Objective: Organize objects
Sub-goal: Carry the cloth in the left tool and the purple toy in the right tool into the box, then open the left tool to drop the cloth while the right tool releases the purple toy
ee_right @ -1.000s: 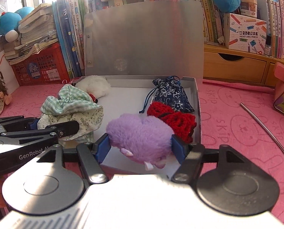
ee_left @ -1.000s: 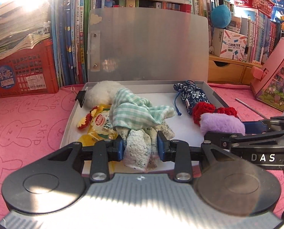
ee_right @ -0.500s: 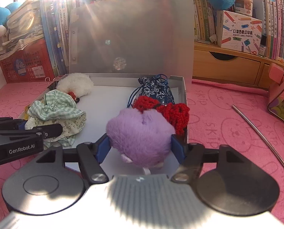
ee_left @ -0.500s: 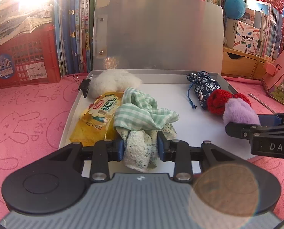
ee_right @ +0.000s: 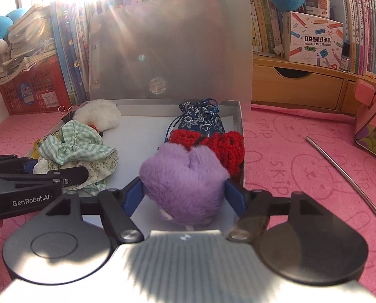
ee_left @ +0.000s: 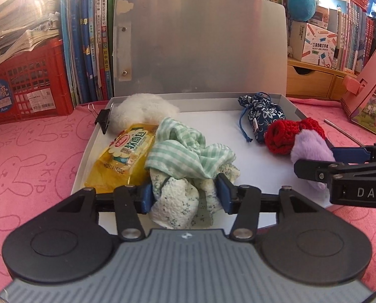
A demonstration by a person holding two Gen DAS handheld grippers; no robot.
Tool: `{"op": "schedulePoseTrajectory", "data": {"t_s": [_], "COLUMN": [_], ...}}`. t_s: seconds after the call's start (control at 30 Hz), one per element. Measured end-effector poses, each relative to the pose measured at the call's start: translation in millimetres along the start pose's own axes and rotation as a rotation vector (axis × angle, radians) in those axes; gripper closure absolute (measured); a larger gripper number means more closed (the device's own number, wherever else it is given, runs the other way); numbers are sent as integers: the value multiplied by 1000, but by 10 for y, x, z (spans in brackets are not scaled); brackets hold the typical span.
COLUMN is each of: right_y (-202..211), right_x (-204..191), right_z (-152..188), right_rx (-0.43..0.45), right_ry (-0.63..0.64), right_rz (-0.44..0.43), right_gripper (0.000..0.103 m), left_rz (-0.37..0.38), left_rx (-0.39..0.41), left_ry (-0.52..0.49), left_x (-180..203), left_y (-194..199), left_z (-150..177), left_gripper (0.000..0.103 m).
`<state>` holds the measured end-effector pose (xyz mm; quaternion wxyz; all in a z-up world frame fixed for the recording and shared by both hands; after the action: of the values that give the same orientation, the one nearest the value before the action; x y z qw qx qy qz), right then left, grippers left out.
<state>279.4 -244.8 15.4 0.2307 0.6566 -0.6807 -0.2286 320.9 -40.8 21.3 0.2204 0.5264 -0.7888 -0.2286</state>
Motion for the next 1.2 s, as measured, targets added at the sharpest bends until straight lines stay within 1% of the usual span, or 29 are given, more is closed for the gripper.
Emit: {"op": "schedulePoseTrajectory", "data": {"t_s": [0.03,0.13,0.27,0.4,0.63,0.83,1.03,1.2], "right_y": [25,88,217,346,639,948,1184,1317], "right_x": [5,7,20,35,48,8,-25,-46], "right_z": [-12,-30,-45,-42,47,221,398,551], "right_rx": [6,16,40,56,88,123,143,148], "right_ry": [0,3,3,6,16,41,60,70], "right_rz": [-7,-21,-33,-39,-65,-94,-113,-121], "right_gripper": [21,17,14,14,13,12,12,12], "left_rz": [2,-2,-1,-3,27,73,71,70], "left_rx": [2,8,21,45,67,89,108,94], "left_ry": [-10,-28,-48,-58,-51,-46,-64,-64], "left_x": [19,70,113,136,194,296,385,409], "left_y": [19,74,201,386,748,1091,1362,1491], "left_z": [-2,-11,-23,-22,73,329,540,692], "left_gripper": [38,30,25,18,17,17,17,17]}}
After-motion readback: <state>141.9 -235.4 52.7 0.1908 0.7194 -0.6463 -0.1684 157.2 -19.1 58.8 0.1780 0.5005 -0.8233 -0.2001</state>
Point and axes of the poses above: each gripper's, at about its wrist camera, not at the fingertips, and y roughly against the way its jaws point, x to its right, z to its underside, the point moved 1 cm from there along -y, roughly the way its jaws point, and after that the axes turned 9 degrees about z, right-handed, at the moved point
